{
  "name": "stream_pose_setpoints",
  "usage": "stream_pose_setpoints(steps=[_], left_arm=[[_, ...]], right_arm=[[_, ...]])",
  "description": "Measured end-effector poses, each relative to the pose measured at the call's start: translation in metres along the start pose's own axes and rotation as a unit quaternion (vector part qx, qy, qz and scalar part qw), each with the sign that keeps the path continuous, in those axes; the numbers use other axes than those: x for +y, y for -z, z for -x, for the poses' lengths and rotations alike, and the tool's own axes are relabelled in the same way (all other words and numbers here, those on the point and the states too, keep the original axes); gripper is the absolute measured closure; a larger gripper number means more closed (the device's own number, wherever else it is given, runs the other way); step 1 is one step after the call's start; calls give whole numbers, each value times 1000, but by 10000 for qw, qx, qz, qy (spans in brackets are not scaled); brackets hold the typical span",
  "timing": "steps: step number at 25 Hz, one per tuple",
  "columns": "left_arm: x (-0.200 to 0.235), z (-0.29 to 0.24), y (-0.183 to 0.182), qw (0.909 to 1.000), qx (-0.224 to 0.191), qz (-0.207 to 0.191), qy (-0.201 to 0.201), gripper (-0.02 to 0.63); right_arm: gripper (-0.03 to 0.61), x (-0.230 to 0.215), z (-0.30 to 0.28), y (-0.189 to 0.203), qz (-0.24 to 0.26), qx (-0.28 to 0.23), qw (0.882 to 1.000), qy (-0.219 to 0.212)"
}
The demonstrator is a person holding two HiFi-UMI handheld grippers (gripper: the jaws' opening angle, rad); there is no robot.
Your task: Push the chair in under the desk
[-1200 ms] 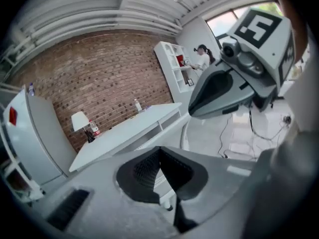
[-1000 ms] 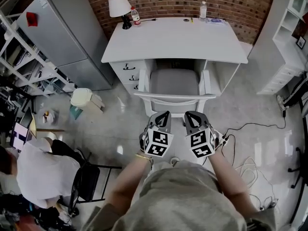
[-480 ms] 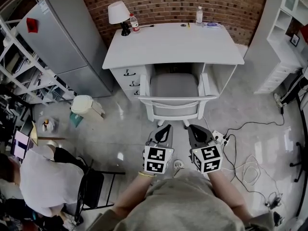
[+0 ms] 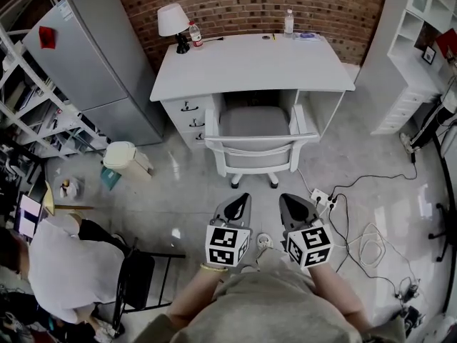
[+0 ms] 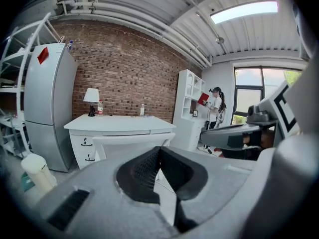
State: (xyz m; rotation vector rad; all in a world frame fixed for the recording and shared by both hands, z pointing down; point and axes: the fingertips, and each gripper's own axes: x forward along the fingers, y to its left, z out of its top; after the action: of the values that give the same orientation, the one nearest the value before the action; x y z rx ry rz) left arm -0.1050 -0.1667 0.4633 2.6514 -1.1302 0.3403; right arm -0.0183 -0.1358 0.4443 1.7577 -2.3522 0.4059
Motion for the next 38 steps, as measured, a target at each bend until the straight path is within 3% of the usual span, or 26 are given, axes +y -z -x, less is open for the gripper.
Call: stream_pose_setpoints(steps=[17,38], left_arm=[[-27,78,44,9997,124,189,-81,604],[-20,107,53,9995,112,257,-161,604]], right_arm=[[572,34,71,41,-220,70,9996,148],[572,62,75,51,-458,69,9989,70]])
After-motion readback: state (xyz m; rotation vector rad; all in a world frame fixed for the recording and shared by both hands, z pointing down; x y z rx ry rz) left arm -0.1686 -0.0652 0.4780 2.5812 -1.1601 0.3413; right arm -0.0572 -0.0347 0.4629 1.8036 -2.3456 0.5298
